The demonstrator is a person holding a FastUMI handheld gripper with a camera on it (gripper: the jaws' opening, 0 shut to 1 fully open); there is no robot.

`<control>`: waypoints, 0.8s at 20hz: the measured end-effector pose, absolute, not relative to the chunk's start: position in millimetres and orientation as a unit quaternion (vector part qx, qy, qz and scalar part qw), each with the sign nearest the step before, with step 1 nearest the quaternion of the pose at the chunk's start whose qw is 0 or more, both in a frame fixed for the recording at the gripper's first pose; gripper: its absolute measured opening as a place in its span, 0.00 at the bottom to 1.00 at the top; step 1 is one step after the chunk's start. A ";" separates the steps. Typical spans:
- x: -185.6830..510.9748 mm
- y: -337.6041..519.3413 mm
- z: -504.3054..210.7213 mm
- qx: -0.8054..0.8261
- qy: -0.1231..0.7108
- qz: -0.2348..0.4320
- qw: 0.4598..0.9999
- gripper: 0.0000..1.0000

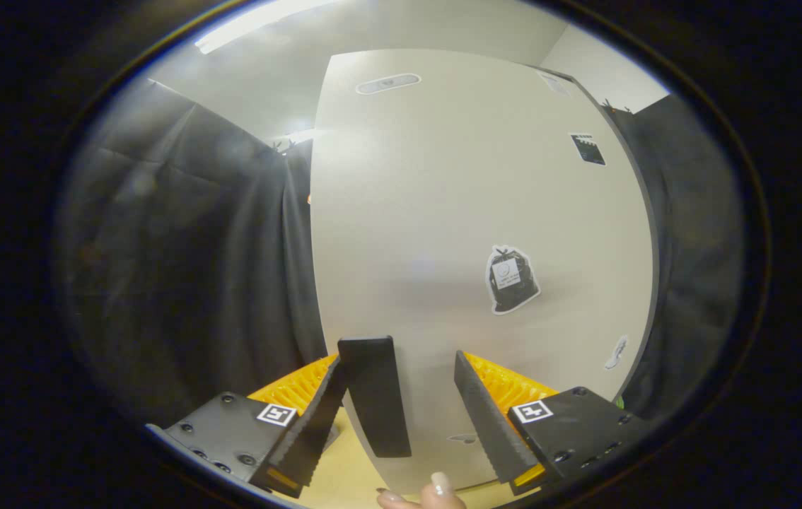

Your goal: Open the shoe cabinet door, grab the shoes and put them into the shoe cabinet, then close the shoe cabinet door.

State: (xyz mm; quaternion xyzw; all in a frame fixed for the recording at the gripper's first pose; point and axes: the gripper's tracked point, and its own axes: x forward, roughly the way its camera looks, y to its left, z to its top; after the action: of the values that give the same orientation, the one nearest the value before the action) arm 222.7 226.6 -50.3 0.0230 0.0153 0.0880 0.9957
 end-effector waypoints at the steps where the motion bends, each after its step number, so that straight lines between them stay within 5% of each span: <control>1: 223.8 226.5 -50.2 0.021 0.016 0.086 0.996 0.95; 16: 228.5 220.4 -53.1 0.003 0.020 0.035 0.999 0.97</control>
State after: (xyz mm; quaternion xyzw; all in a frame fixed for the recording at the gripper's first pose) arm 228.5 220.4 -53.1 0.0026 0.0198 0.0346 0.9992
